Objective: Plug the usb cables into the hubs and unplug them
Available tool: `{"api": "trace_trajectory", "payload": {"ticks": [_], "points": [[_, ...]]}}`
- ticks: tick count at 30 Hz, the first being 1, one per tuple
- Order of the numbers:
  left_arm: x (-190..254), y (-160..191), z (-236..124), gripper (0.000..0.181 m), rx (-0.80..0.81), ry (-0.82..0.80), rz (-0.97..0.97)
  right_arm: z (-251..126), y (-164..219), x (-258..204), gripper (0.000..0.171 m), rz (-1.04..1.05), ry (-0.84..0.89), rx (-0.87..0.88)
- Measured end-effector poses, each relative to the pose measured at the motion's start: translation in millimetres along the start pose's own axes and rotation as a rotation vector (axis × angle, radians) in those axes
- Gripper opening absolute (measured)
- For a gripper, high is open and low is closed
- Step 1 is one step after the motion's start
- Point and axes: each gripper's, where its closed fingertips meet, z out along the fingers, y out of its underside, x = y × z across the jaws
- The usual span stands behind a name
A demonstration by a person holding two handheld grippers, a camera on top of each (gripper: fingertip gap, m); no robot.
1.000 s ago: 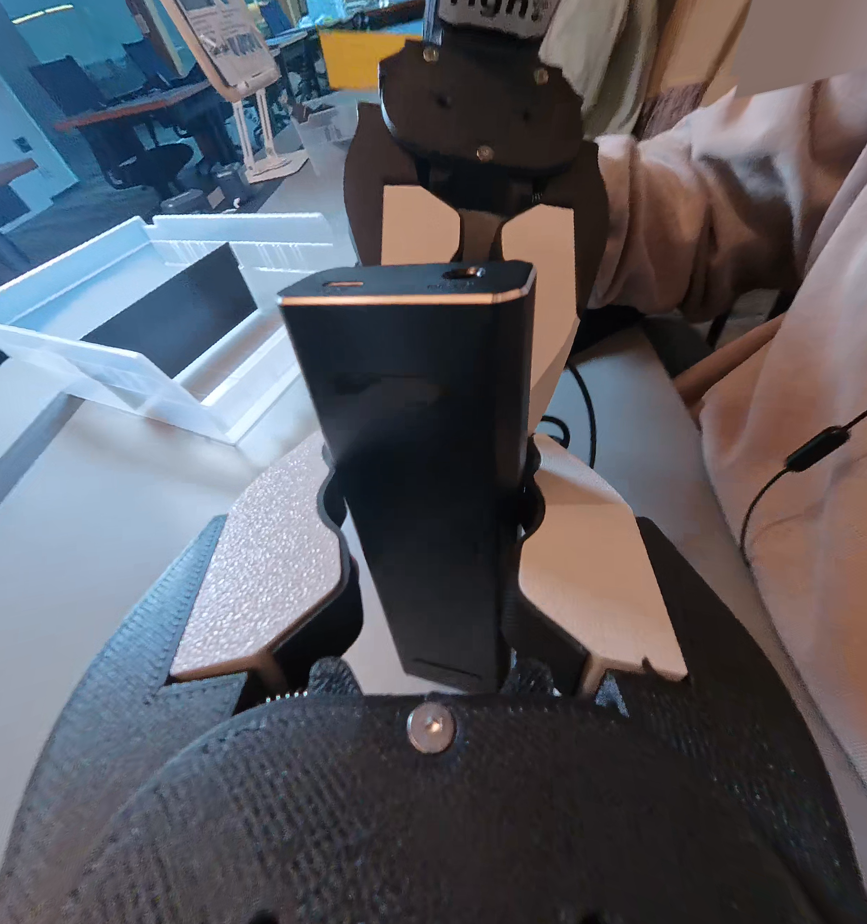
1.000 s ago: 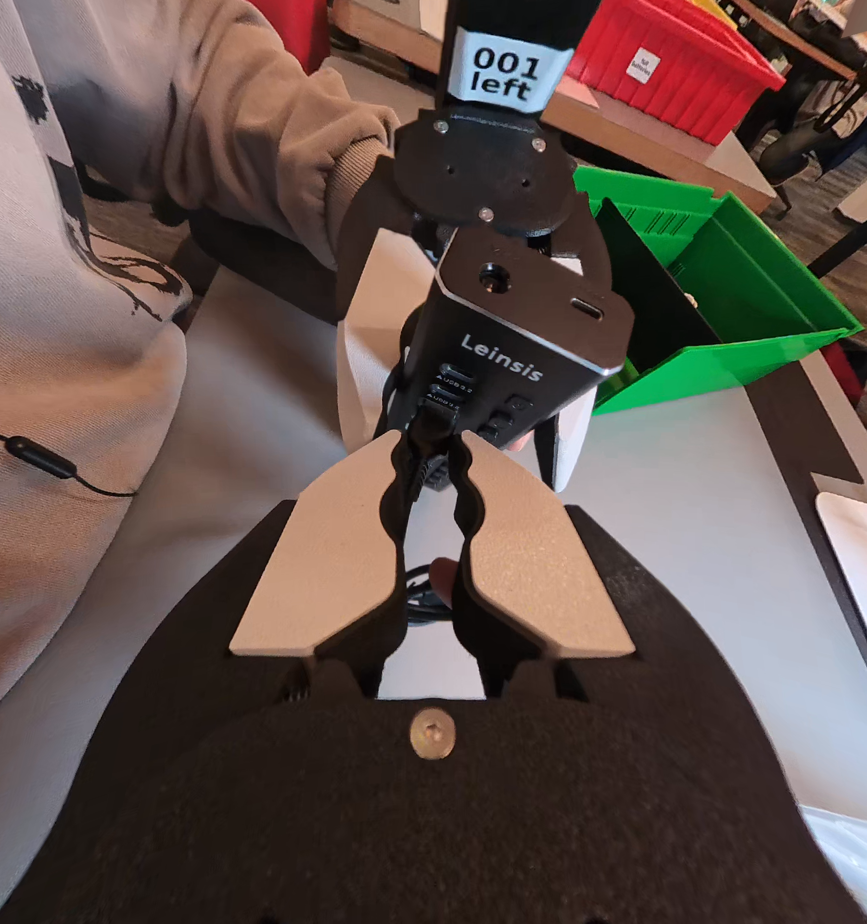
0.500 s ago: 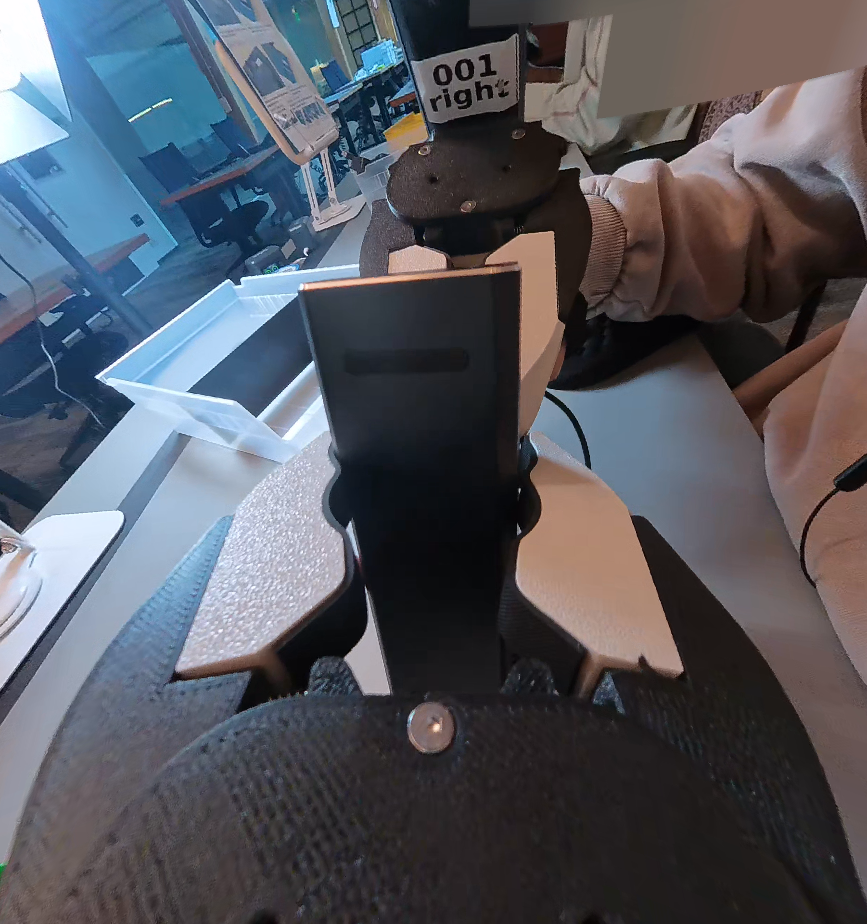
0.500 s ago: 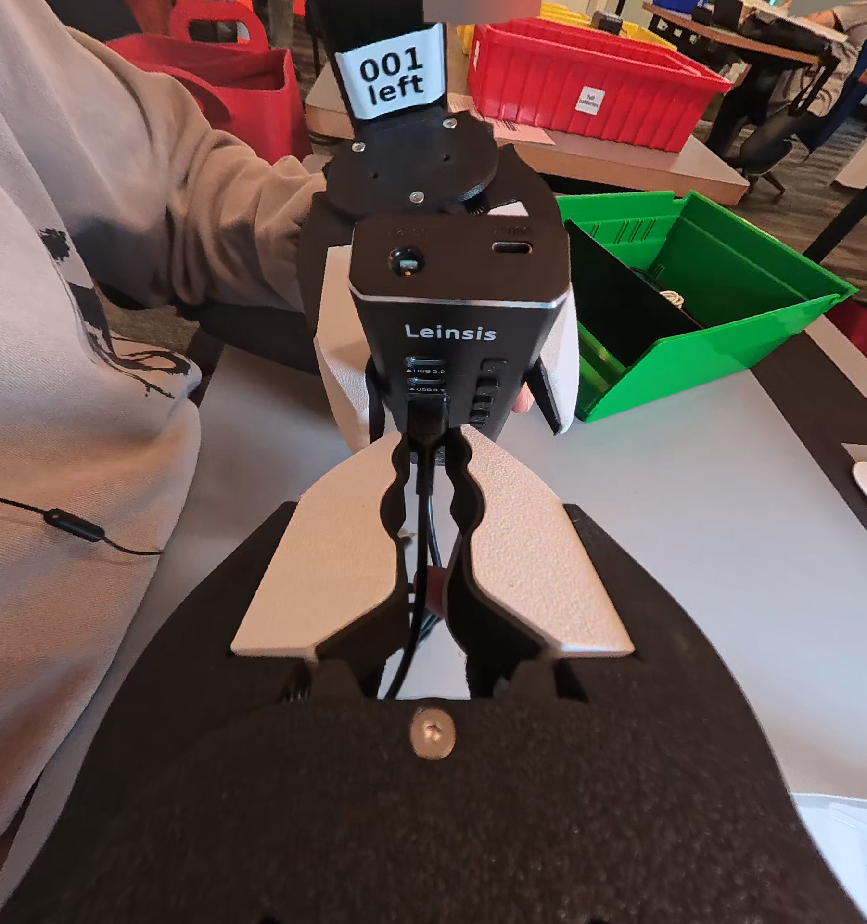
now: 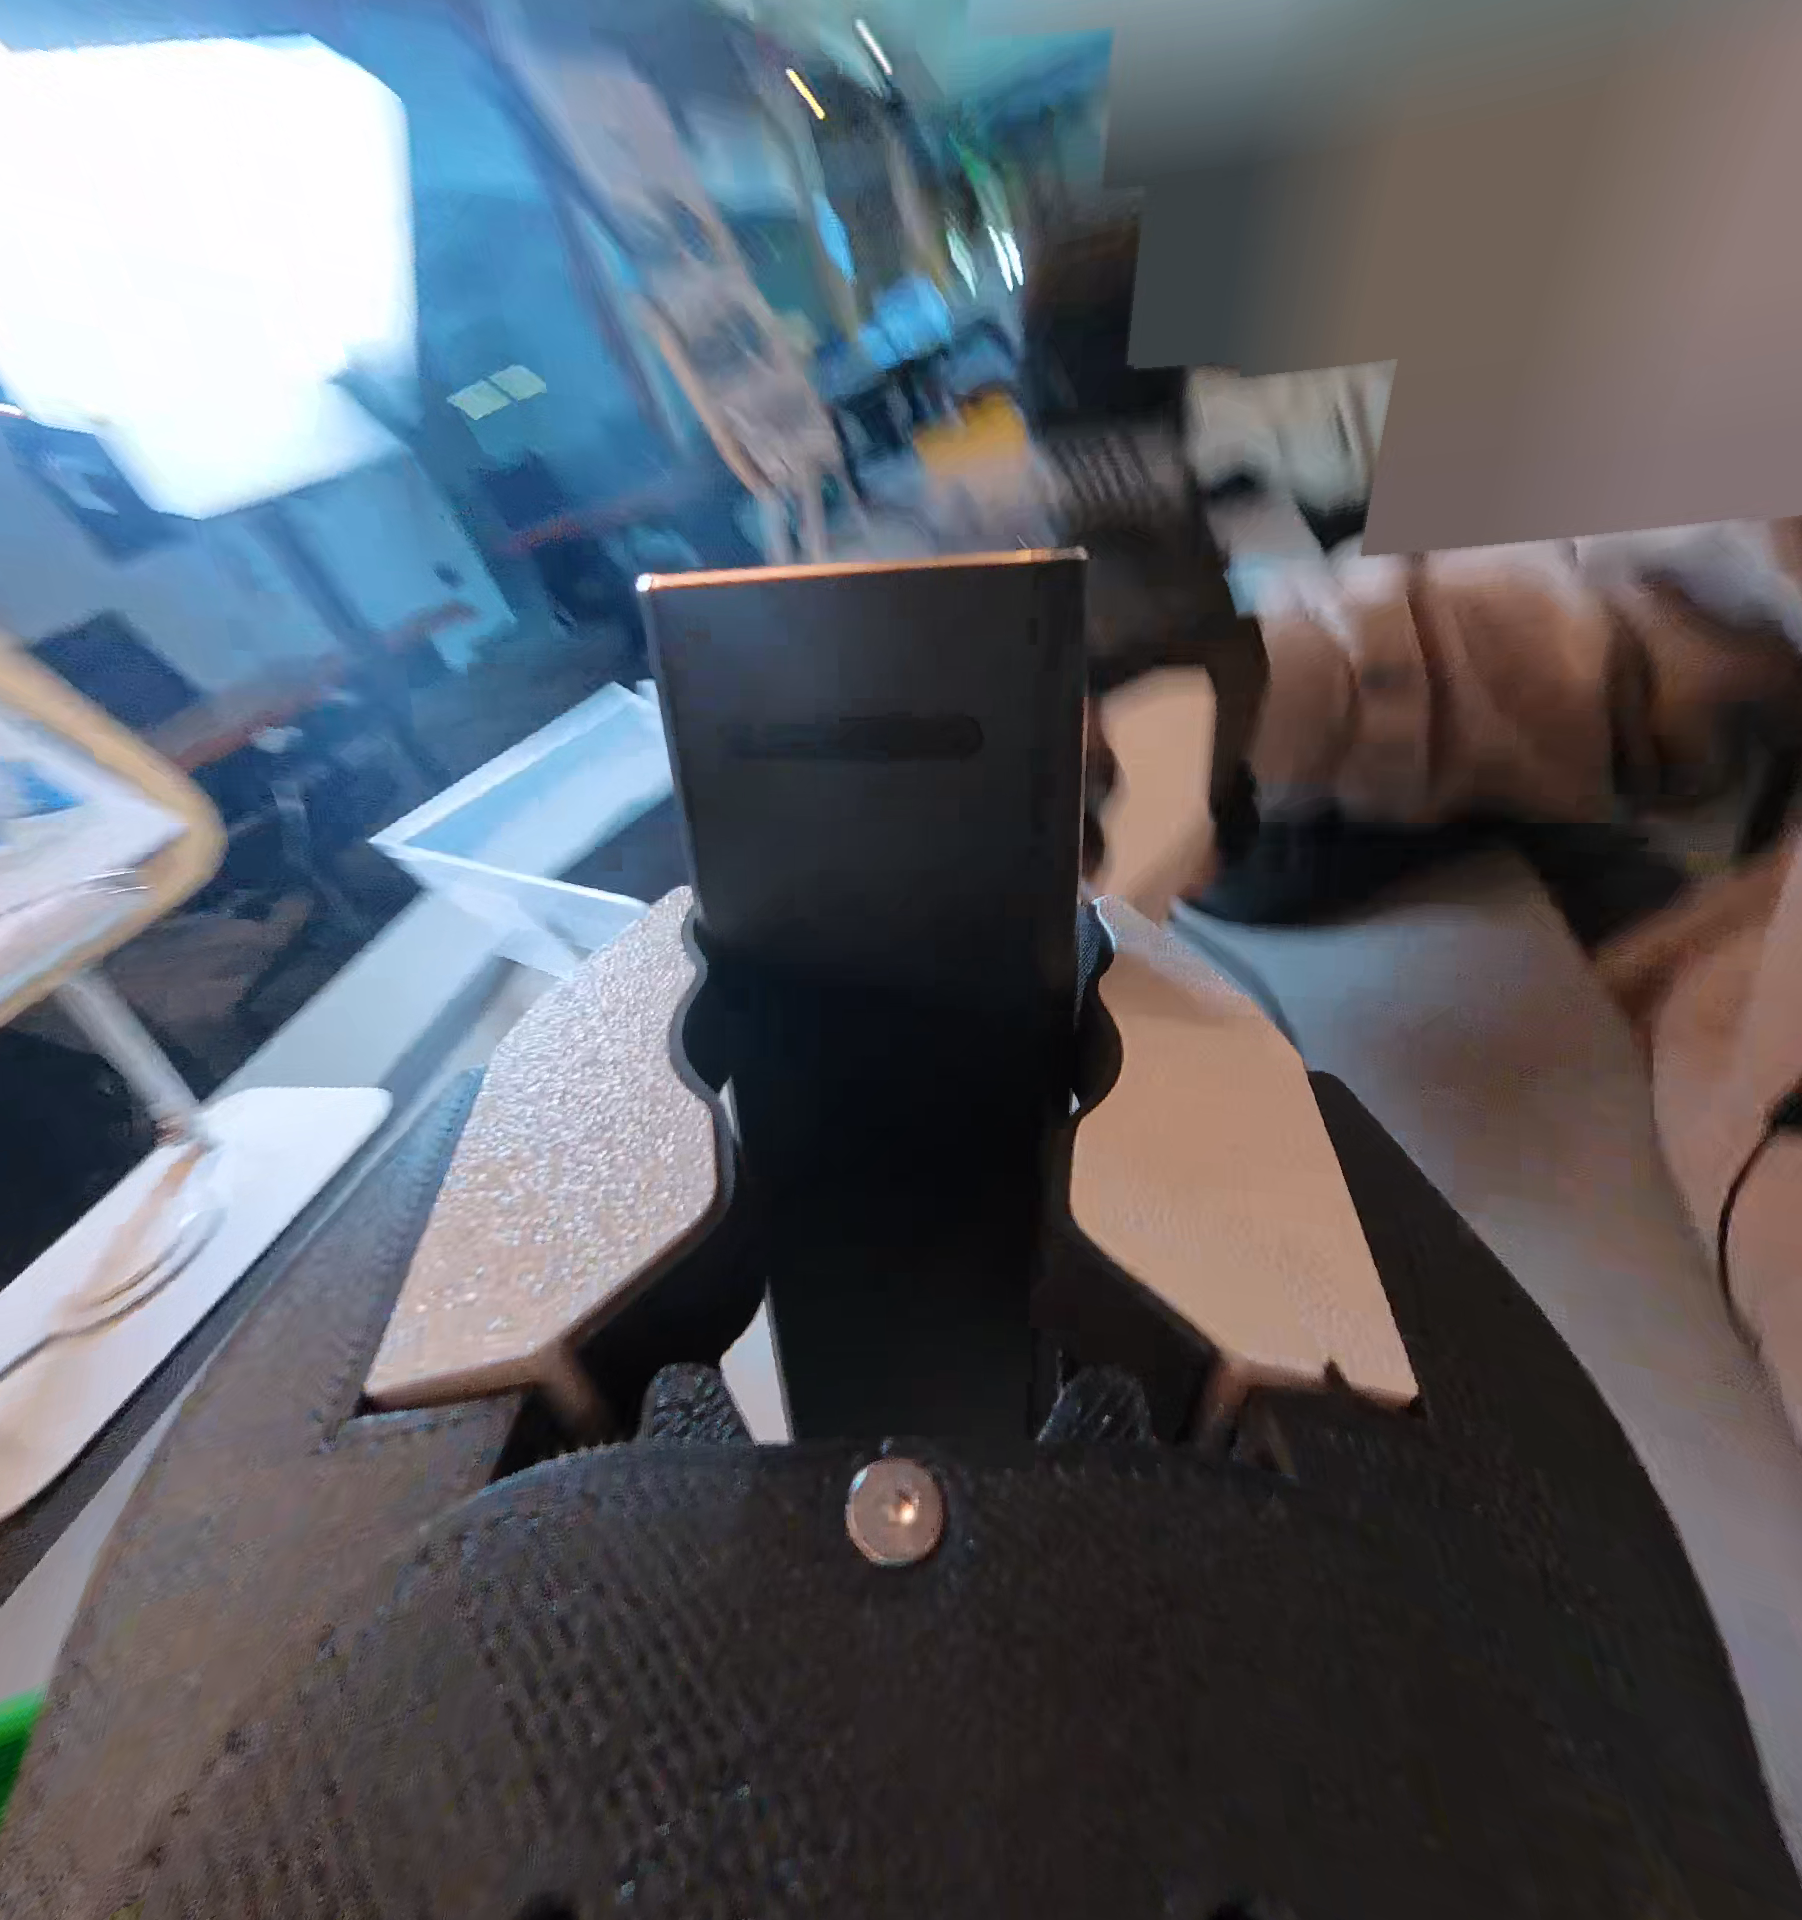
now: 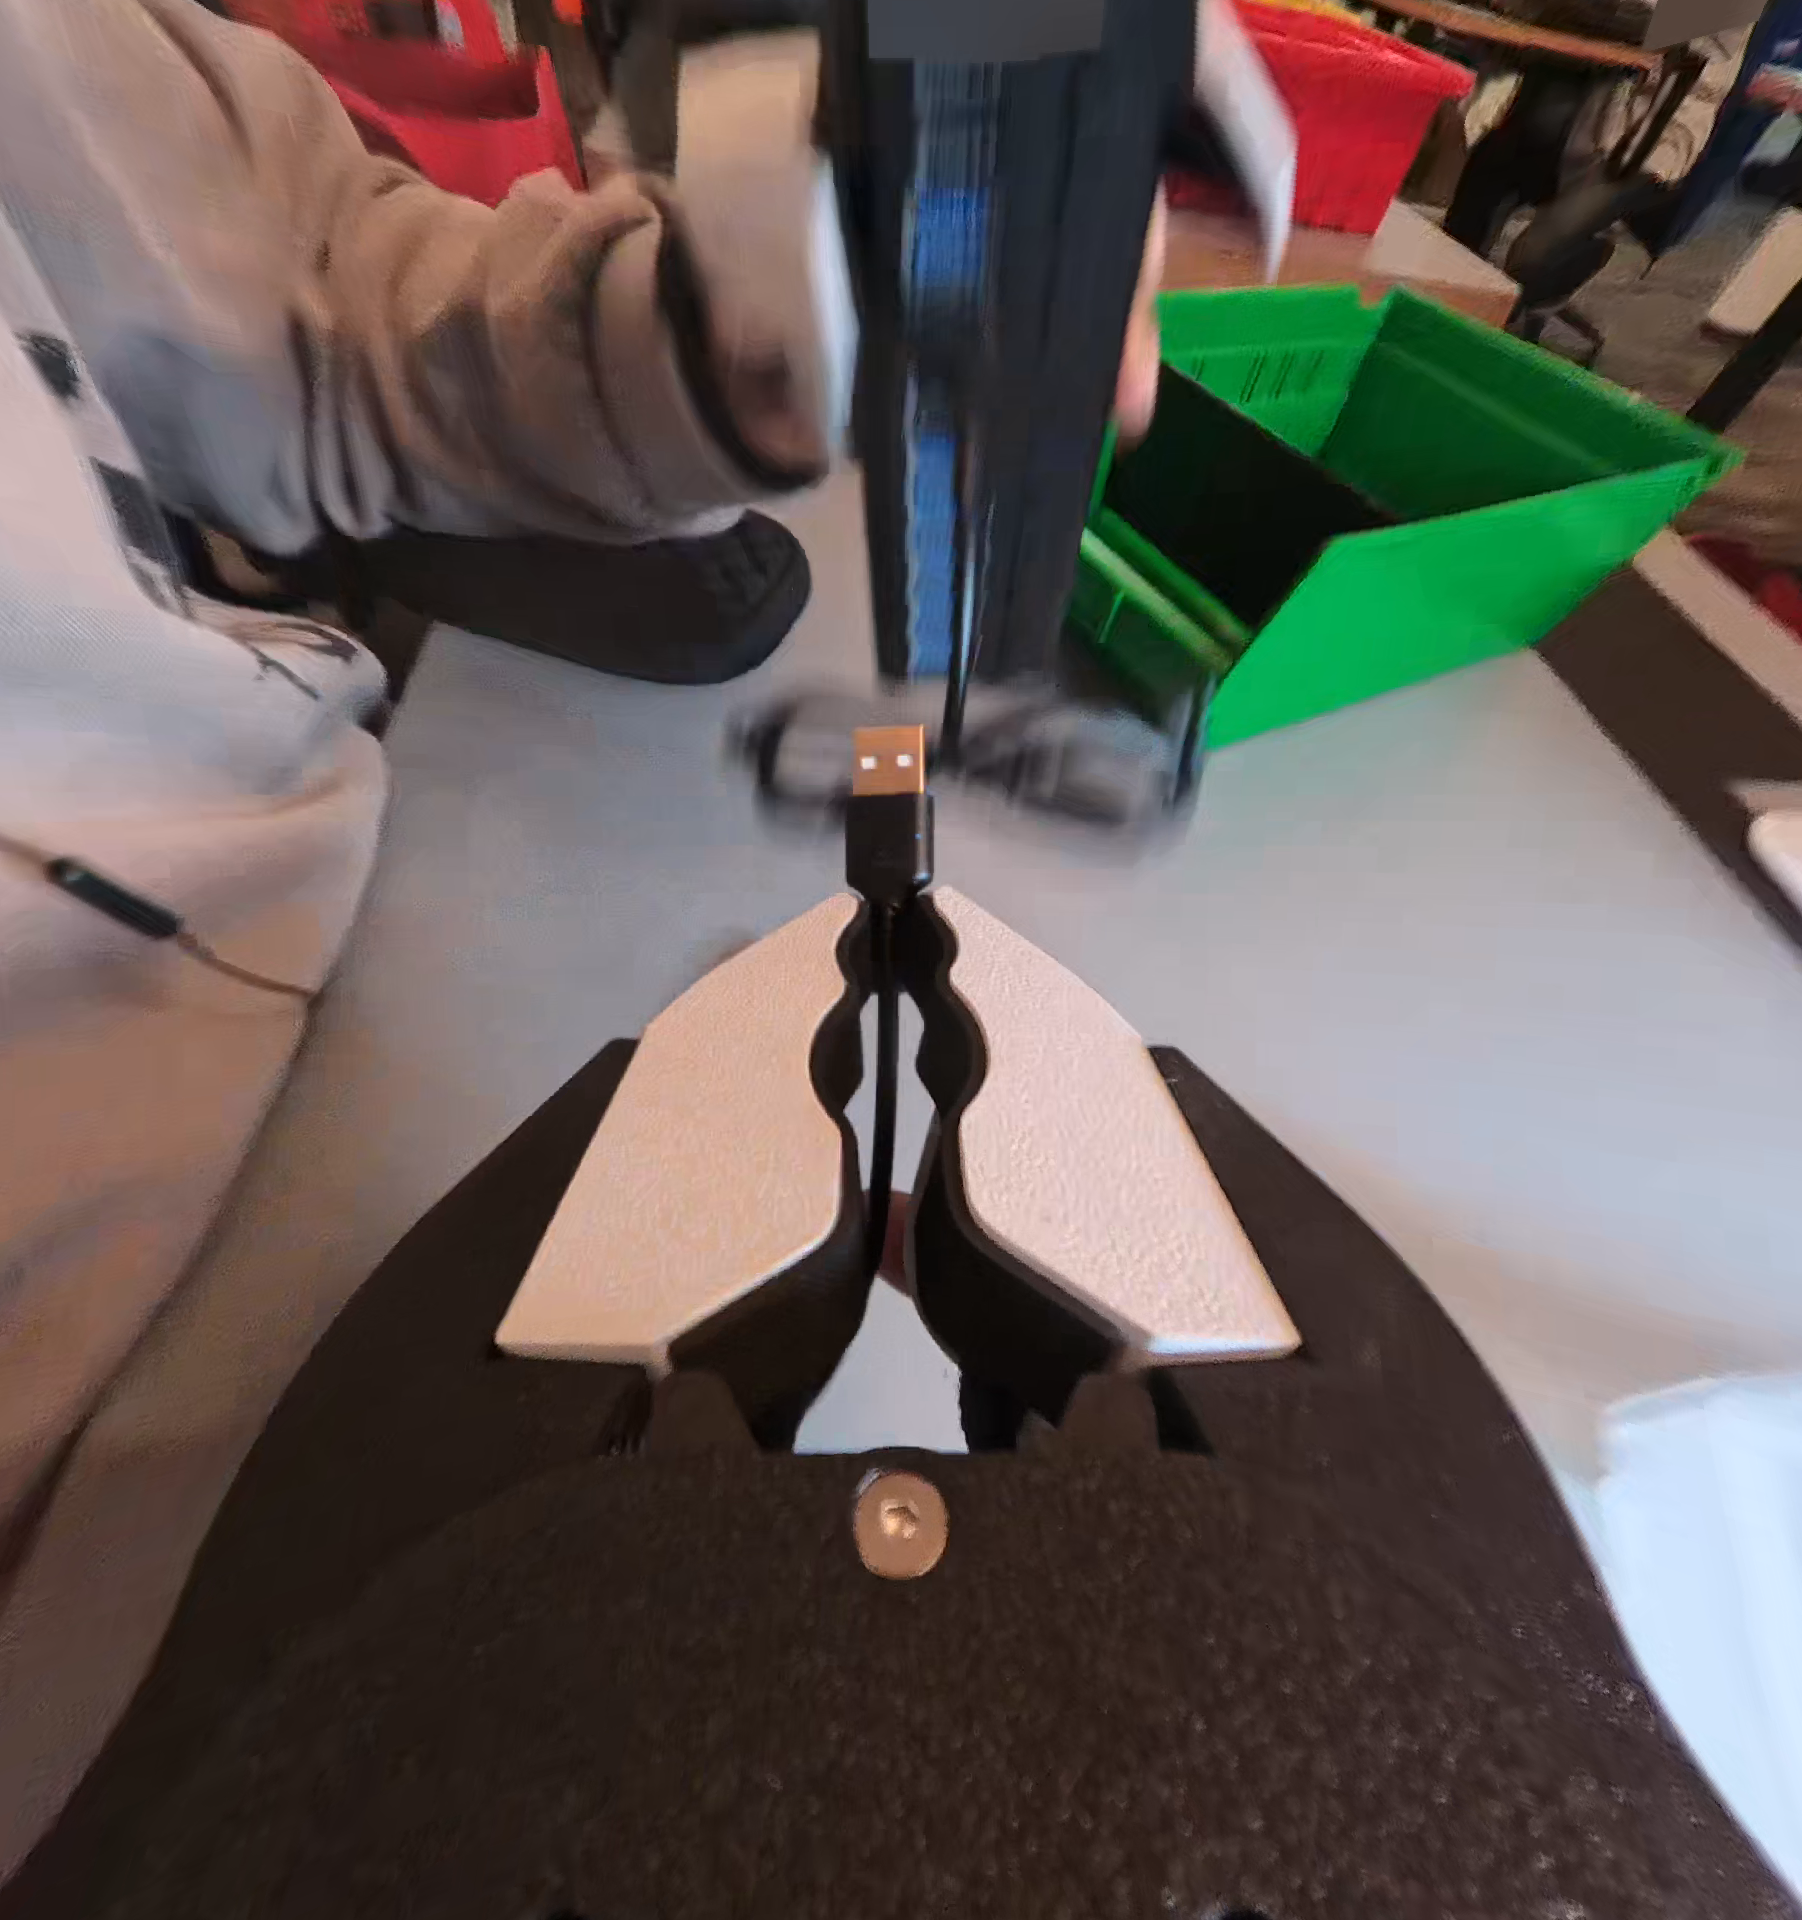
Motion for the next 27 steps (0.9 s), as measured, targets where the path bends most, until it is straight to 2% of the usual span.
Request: {"api": "trace_trajectory", "payload": {"ticks": [1,2,4,8,12,16,22,24,27], "points": [[-16.3,-14.3,-19.6,0.065,0.070,-0.030,-0.031,-6.5,2.8,-4.0,0.005,0.041,-0.031,0.052],[-20.5,-16.1,-27.7,0.066,0.057,-0.051,0.014,-8.0,0.1,-8.1,0.006,0.020,-0.028,0.064],[-8.3,-5.6,-18.6,0.066,-0.017,-0.046,0.111,-5.2,-15.5,-10.4,0.006,-0.046,-0.014,0.078],[-13.3,-1.5,-14.4,0.066,-0.039,-0.056,0.070,-21.8,-28.0,8.0,0.006,-0.033,0.040,0.112],[-29.7,1.8,-25.7,0.066,0.005,-0.082,-0.052,-67.2,-39.1,43.3,0.006,0.045,0.206,0.210],[-26.8,7.3,-21.9,0.066,-0.001,-0.048,-0.091,-122.8,-67.0,86.5,0.006,0.081,0.370,0.234],[-20.3,21.6,-16.7,0.065,-0.035,-0.036,-0.083,-166.9,-92.5,170.6,0.006,0.034,0.533,0.077],[-19.5,25.5,-16.3,0.065,-0.034,-0.031,-0.106,-170.1,-84.9,198.6,0.006,0.041,0.553,0.001],[-21.4,25.7,-18.2,0.065,-0.013,-0.034,-0.141,-163.1,-47.3,227.4,0.006,0.067,0.535,-0.128]]}}
